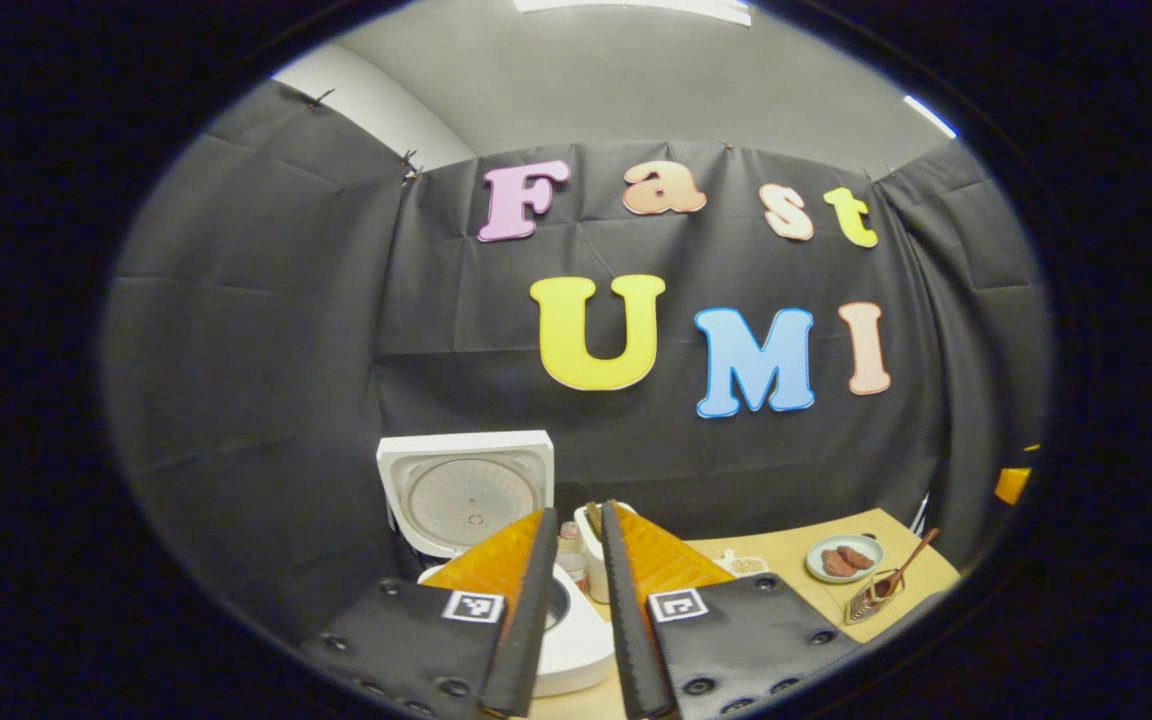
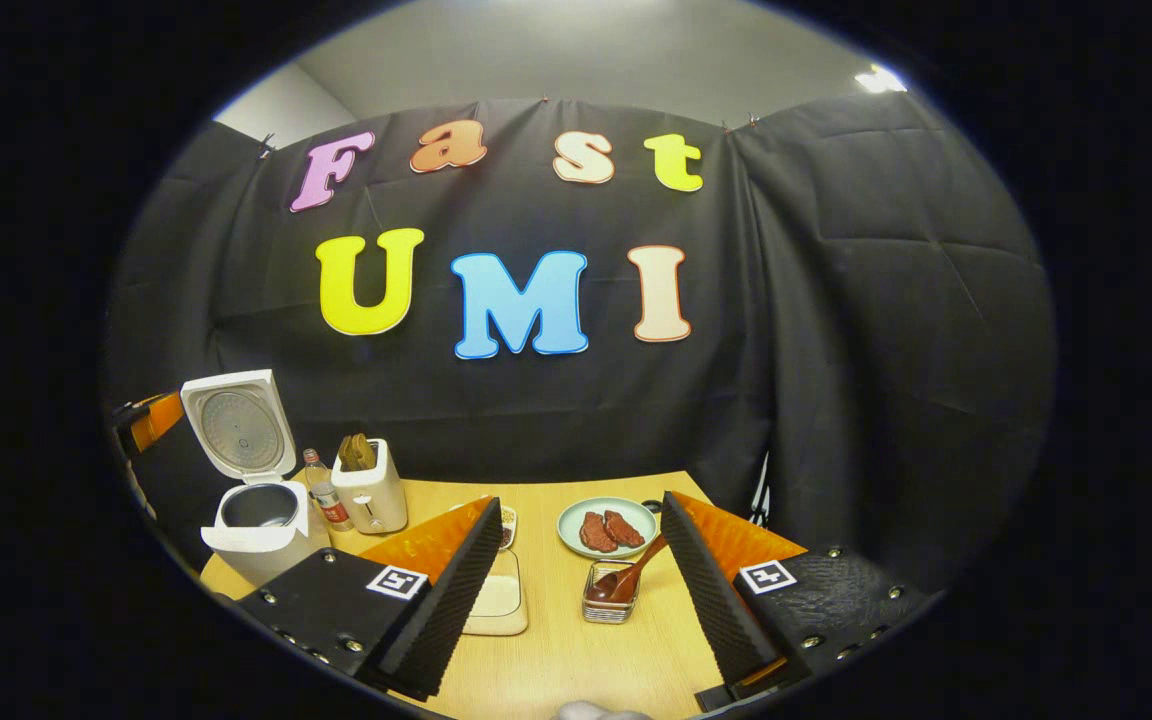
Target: Close the left gripper, press the button to open the rice cooker; take a wooden spoon from the chopstick holder with the right hand, scoop a spoonful of rice and pour it into the rice cooker, then put the wooden spoon back into the chopstick holder.
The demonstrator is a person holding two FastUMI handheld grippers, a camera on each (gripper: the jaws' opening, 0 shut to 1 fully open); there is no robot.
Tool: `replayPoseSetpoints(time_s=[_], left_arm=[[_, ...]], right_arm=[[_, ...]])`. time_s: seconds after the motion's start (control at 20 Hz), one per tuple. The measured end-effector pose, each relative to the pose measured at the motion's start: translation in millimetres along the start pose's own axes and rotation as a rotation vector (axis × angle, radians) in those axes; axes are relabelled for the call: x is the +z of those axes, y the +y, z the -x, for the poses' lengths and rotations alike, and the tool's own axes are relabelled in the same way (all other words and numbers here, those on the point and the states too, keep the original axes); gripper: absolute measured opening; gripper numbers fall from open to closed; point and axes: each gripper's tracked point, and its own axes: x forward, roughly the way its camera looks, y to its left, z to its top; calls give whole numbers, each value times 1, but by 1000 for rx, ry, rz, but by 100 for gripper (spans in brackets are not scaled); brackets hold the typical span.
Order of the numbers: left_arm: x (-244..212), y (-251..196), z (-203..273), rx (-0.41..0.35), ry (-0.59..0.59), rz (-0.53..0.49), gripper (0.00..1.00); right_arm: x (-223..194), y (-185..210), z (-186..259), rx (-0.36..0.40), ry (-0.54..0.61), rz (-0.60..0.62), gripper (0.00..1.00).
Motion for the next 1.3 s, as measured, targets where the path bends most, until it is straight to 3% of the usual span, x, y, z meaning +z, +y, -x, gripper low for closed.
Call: replayPoseSetpoints(time_s=[0.3,0.8,1.3], left_arm=[[-35,-38,22,-91,41,48,99],[-22,-76,45,-137,-5,21,98],[12,-97,52,-101,-52,-10,99]], right_arm=[[-25,-19,1,-22,39,-10,97],[-113,-53,-25,-38,107,-139,98],[-178,-70,-153,-26,204,-270,98]])
